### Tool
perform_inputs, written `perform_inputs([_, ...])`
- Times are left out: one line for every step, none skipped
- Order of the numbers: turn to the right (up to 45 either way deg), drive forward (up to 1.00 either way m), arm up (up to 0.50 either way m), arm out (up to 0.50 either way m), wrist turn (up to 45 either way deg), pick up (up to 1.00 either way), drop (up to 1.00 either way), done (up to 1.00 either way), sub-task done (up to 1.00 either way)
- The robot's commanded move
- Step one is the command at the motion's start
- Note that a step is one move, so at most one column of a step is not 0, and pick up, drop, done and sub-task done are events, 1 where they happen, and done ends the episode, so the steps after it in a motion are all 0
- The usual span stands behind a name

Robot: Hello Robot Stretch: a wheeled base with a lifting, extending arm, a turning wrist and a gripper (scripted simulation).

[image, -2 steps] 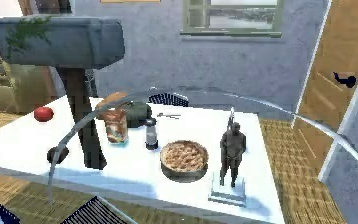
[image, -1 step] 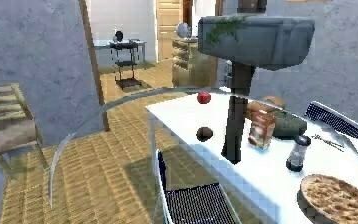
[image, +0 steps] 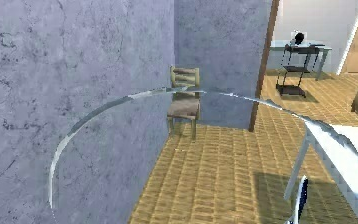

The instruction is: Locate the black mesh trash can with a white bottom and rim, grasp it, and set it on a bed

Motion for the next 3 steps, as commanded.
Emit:
perform_inputs([-12.0,0.0,0.0,0.0,0.0,0.0,0.0,0.0,0.0])
perform_inputs([0.0,0.3,0.0,0.0,0.0,0.0,0.0,0.0,0.0])
perform_inputs([39.0,0.0,0.0,0.0,0.0,0.0,0.0,0.0,0.0])
